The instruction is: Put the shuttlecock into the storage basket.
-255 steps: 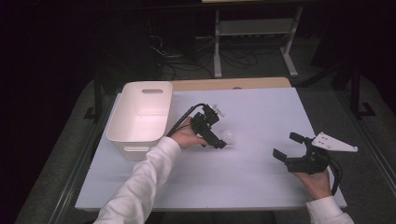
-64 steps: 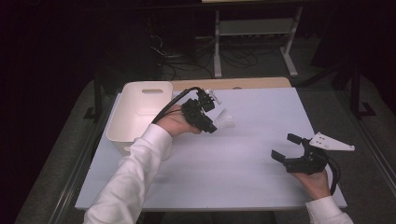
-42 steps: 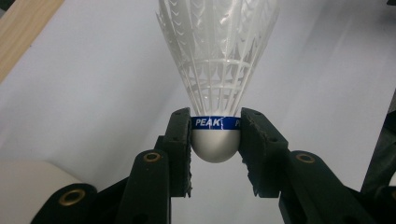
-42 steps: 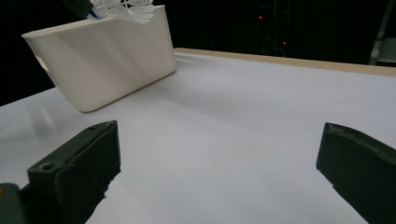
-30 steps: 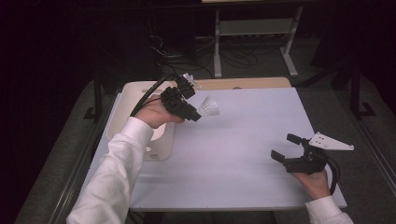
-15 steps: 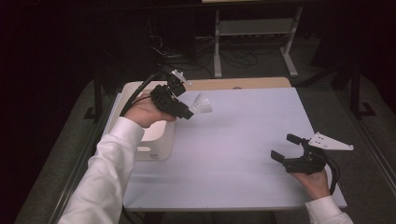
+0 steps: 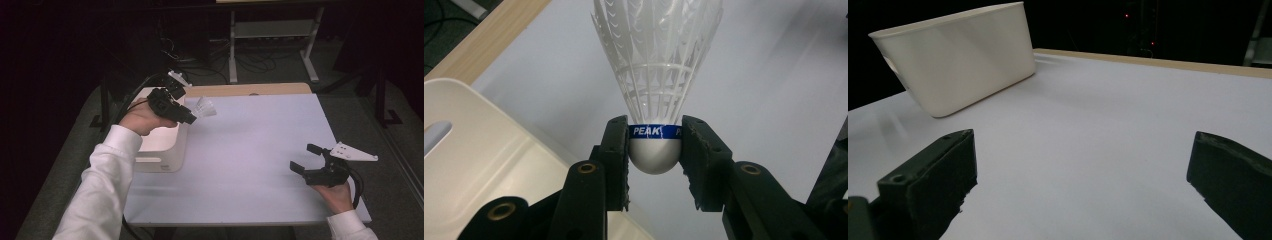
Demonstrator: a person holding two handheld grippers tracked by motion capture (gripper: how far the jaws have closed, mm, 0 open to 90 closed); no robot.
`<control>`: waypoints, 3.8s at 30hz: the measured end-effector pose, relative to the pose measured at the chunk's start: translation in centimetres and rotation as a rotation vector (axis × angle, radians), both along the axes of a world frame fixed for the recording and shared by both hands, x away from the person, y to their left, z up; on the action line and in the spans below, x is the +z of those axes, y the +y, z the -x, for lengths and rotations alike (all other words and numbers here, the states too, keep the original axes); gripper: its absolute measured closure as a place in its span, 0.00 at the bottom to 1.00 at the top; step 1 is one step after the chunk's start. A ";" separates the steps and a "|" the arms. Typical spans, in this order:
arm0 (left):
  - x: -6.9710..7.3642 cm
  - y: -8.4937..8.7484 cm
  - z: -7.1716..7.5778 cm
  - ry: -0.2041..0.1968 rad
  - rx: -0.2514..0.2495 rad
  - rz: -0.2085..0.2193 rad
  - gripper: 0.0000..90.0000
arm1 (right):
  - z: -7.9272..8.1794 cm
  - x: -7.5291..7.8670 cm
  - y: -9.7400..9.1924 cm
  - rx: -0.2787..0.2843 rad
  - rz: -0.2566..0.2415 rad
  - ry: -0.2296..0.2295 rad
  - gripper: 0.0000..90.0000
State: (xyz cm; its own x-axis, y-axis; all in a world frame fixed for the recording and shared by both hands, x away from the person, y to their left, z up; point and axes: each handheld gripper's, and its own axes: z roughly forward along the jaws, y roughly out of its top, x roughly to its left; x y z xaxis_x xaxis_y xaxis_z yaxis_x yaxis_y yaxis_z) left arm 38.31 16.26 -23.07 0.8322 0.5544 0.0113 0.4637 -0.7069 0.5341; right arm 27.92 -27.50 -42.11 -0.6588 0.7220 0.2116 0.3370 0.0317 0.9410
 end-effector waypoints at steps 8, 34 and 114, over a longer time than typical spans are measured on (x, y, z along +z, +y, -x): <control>0.7 1.9 0.5 -0.014 0.031 0.002 0.72 | 0.0 0.0 0.0 -0.002 0.007 -0.001 0.00; 1.9 6.4 2.3 -0.027 0.104 -0.009 0.72 | -0.1 -0.1 0.0 -0.006 0.013 0.005 0.00; -3.6 9.7 1.8 0.108 0.133 -0.123 0.72 | -0.2 -0.3 0.2 0.009 0.023 0.011 0.00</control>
